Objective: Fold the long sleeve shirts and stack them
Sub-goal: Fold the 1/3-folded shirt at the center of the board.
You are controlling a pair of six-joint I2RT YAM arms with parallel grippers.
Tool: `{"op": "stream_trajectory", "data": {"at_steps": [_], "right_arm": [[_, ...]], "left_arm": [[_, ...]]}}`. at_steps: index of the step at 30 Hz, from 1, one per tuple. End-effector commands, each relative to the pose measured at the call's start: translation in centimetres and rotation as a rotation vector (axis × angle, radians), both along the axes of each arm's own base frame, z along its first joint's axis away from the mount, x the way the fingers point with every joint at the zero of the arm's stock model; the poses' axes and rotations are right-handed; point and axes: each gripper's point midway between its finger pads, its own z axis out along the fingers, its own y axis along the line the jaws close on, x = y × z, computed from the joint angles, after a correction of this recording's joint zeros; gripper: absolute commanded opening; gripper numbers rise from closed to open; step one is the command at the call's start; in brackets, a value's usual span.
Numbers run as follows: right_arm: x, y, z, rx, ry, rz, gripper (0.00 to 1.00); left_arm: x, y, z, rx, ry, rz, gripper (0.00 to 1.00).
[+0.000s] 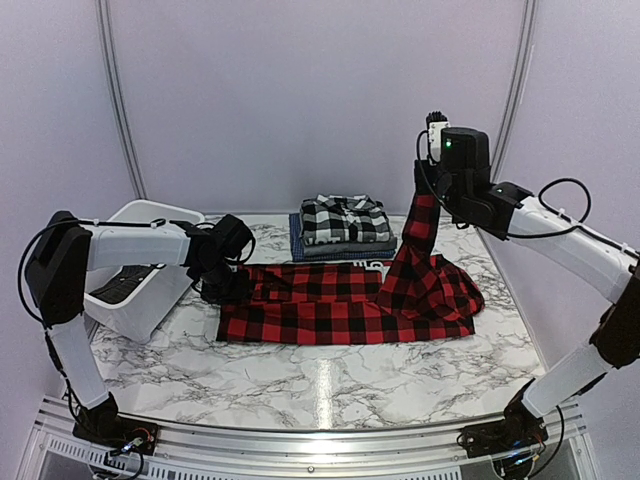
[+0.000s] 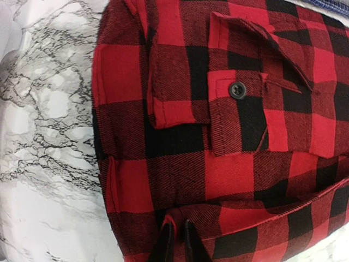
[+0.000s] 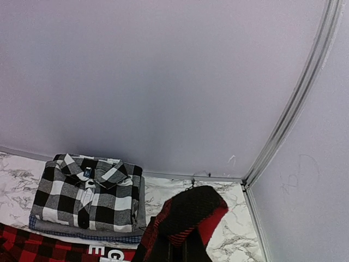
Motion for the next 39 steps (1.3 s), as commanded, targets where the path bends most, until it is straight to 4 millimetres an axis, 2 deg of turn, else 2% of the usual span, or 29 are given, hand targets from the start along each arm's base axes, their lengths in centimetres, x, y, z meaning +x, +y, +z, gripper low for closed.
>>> {"op": "stream_trajectory", "data": {"at_steps": [1,2,4,6,10,15,18,22,25,27,32,39], "right_arm": [[-0.2,2.0,1.2,0.018,-0.004,0.134,0.00],[-0.2,2.6,1.1,0.018,-0.001,0.167,0.00],[-0.2,3.7,0.8,0.017,0.007,0.231,0.00],[-0.2,4.5,0.7,0.027,0.016,0.267,0.00],[-0.4,6.0,0.8,0.066,0.039,0.341,0.00],[-2.3,10.6,-0.3,0.109,0.100,0.620,0.00],[-4.1,13.5,-1.5,0.153,0.161,0.787,0.00],[-8.0,17.7,-4.1,0.216,0.256,1.012,0.01],[-11.6,20.8,-6.6,0.166,0.302,1.176,0.01],[-13.3,22.0,-7.9,0.143,0.336,1.245,0.02],[-15.9,22.8,-8.3,0.165,0.351,1.383,0.05],[-17.6,23.0,-8.9,0.149,0.401,1.480,0.07]], "left_arm": [[0.3,1.6,-0.1,0.043,-0.015,0.041,0.16],[0.2,1.8,0.0,0.042,-0.017,0.045,0.22],[0.0,2.1,0.5,0.040,-0.027,0.055,0.43],[-0.3,2.3,1.0,0.033,-0.040,0.063,0.49],[-1.2,2.7,1.8,0.003,-0.054,0.073,0.50],[-1.8,2.1,3.2,-0.061,-0.075,0.057,0.48],[-1.8,0.9,4.7,-0.129,-0.097,0.024,0.47],[-2.1,-1.5,6.8,-0.267,-0.112,-0.030,0.46],[-2.2,-2.9,7.9,-0.347,-0.119,-0.069,0.46],[-2.2,-3.8,8.9,-0.398,-0.146,-0.116,0.46],[-3.2,-7.2,13.7,-0.500,-0.307,-0.337,0.48],[-4.2,-10.1,19.5,-0.362,-0.613,-0.647,0.56]]}}
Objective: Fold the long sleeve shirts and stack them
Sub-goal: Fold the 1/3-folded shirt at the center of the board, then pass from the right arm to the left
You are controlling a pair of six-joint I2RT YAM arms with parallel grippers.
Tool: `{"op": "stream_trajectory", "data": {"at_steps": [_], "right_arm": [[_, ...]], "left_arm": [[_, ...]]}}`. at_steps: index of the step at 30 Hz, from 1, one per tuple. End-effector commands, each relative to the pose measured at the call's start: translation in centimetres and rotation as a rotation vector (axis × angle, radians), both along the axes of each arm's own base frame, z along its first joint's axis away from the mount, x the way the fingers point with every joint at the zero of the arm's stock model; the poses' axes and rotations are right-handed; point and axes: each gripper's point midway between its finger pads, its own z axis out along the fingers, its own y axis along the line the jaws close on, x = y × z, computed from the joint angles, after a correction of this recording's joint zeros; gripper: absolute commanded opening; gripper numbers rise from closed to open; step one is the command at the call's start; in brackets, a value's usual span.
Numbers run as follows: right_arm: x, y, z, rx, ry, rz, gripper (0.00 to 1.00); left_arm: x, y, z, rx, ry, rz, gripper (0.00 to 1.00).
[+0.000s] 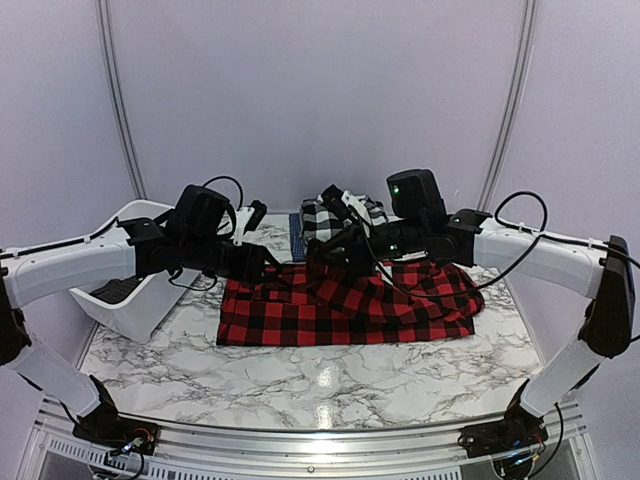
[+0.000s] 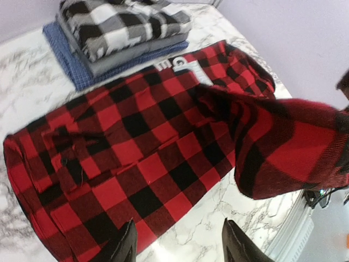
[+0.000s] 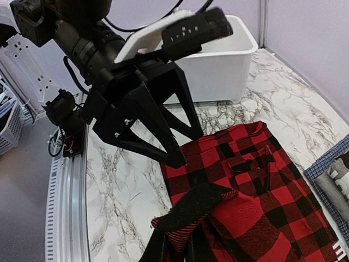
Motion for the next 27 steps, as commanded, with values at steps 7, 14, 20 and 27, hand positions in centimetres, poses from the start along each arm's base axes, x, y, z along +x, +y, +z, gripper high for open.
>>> {"op": "stream_trajectory", "data": {"at_steps": [7,14,20,27], "right_arm": [[-2.6,0.2,0.9,0.005,-0.003,0.137,0.08],[-2.9,-0.3,0.6,-0.016,-0.006,0.127,0.09],[-3.0,-0.2,-0.1,-0.038,-0.001,0.129,0.09],[-3.3,-0.2,-0.4,-0.057,-0.009,0.126,0.09]], "left_arm": [[-1.6,-4.4,10.0,0.013,-0.677,-0.430,0.56],[-5.2,-6.4,10.0,-0.037,-0.773,-0.684,0.56],[-6.0,-7.4,9.9,-0.043,-0.789,-0.742,0.55],[-5.3,-8.8,9.2,-0.023,-0.788,-0.792,0.49]]}}
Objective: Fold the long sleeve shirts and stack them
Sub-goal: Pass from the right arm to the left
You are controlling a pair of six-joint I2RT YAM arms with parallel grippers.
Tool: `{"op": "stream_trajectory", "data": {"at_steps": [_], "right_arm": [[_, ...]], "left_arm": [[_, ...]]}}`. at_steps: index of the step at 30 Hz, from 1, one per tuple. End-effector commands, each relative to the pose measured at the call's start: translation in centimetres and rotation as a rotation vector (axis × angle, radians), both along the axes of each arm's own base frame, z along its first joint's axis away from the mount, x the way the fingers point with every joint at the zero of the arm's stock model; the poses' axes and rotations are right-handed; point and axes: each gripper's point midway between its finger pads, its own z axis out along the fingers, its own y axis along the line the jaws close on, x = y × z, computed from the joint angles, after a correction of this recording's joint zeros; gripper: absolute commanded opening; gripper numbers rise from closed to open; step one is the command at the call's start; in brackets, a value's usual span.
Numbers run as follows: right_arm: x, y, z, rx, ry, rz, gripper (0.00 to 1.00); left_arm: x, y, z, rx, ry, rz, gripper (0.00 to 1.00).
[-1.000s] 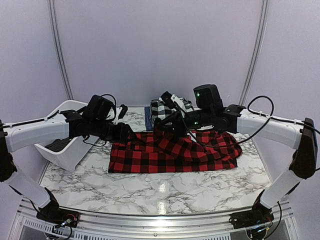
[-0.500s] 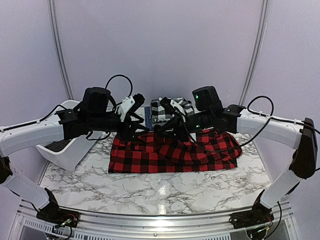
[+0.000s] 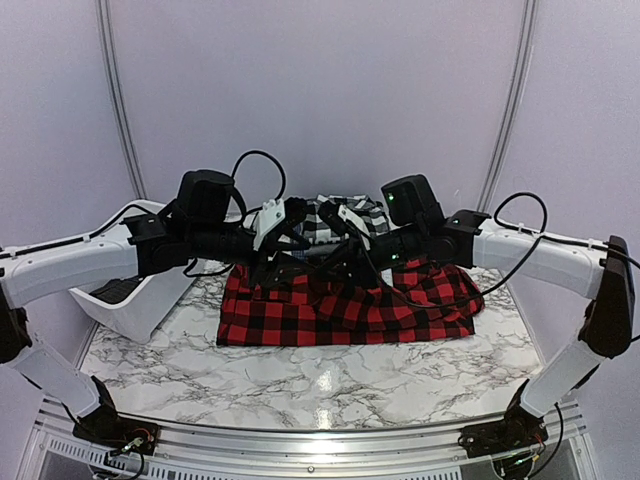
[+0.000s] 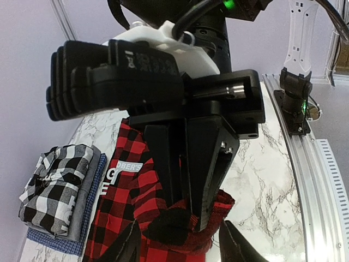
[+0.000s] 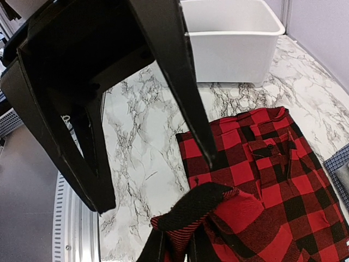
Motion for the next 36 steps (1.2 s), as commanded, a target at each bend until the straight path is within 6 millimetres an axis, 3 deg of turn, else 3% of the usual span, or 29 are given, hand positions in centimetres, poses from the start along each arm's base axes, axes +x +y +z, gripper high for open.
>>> {"op": "stream_trajectory", "data": {"at_steps": [1,16,20,24,25,28,31,33,36], "right_arm": [[-0.5,-0.1,1.4,0.006,-0.044,0.007,0.09],[-0.2,-0.4,0.9,-0.021,-0.061,-0.007,0.08],[-0.1,-0.4,0.8,-0.028,-0.064,-0.014,0.08],[-0.1,-0.6,0.9,-0.026,-0.073,-0.024,0.09],[0.0,-0.7,0.9,-0.027,-0.074,-0.032,0.13],[0.8,-1.1,1.0,-0.029,-0.095,-0.093,0.27],[1.9,-2.3,1.5,-0.014,-0.145,-0.204,0.52],[3.2,-3.9,2.2,0.002,-0.191,-0.322,0.66],[5.4,-7.8,3.5,0.047,-0.225,-0.536,0.77]], "left_arm": [[0.0,-1.4,0.5,0.006,-0.032,-0.068,0.48],[-0.3,-2.1,-2.8,0.113,0.033,-0.139,0.36],[0.0,-2.3,-3.3,0.121,0.045,-0.136,0.25],[0.5,-2.6,-3.5,0.126,0.059,-0.121,0.05],[0.6,-2.7,-3.4,0.125,0.067,-0.118,0.00],[0.9,-2.9,-3.6,0.123,0.106,-0.097,0.00],[2.1,-2.8,-3.8,0.120,0.143,-0.015,0.00],[3.2,-2.6,-3.3,0.084,0.162,0.059,0.00],[3.9,-2.1,-1.5,-0.013,0.180,0.145,0.00]]}}
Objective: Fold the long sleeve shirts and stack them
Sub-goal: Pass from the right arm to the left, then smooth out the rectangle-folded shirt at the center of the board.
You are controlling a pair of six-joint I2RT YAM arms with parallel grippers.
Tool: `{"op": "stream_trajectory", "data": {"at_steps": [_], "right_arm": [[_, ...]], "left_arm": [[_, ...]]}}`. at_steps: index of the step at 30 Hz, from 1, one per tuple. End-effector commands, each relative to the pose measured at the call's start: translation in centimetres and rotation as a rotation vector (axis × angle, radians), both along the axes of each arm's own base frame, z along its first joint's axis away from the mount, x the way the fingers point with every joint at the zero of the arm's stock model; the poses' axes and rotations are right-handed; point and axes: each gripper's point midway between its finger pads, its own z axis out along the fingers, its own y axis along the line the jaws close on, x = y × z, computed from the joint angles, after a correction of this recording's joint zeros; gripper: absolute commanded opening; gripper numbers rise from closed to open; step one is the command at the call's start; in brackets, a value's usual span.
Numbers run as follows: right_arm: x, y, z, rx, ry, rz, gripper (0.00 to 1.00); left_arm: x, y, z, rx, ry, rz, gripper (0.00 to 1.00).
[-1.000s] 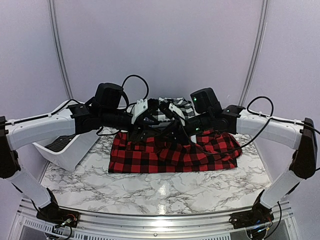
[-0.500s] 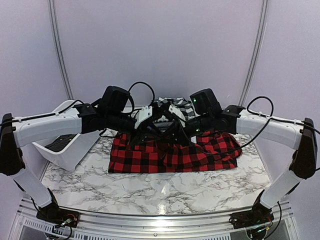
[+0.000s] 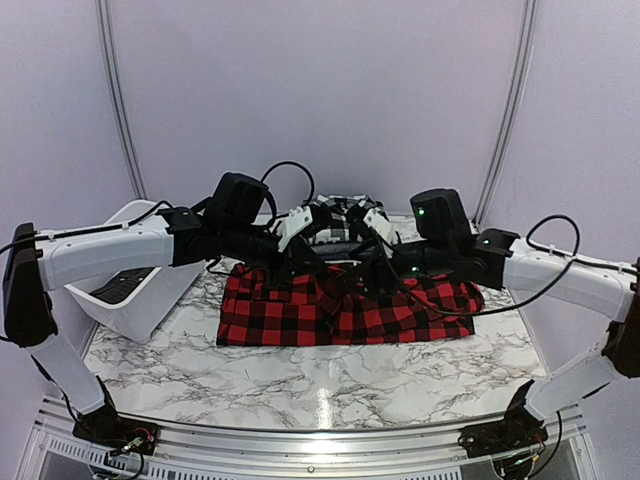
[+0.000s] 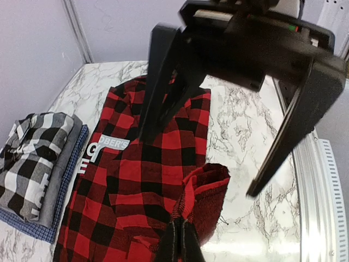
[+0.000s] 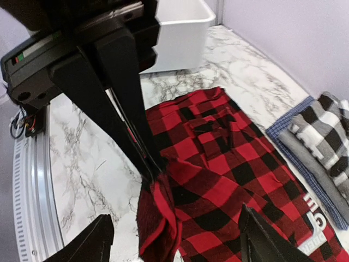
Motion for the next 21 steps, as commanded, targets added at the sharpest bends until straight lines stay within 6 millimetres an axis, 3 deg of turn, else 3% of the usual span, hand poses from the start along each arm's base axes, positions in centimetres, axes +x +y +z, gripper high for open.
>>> {"op": "stream_trajectory", "data": {"at_steps": [1,5,7,15,21], "right_arm": [[4.6,-5.5,4.8,0.133,-0.135,-0.348,0.80],[7.2,-12.6,4.4,0.198,-0.102,-0.681,0.85],[7.2,-14.2,3.3,0.198,-0.068,-0.748,0.86],[4.4,-14.1,-2.9,0.213,0.167,-0.718,0.84],[2.8,-15.7,-4.9,0.258,0.250,-0.789,0.76]], "left_arm": [[1.9,0.9,3.4,-0.149,0.028,0.183,0.00],[2.4,1.7,6.4,-0.294,0.078,0.291,0.00],[3.0,2.0,8.0,-0.364,0.112,0.355,0.00],[7.9,1.4,13.4,-0.504,0.065,0.541,0.00],[11.6,-0.2,13.5,-0.544,0.096,0.648,0.00]]}}
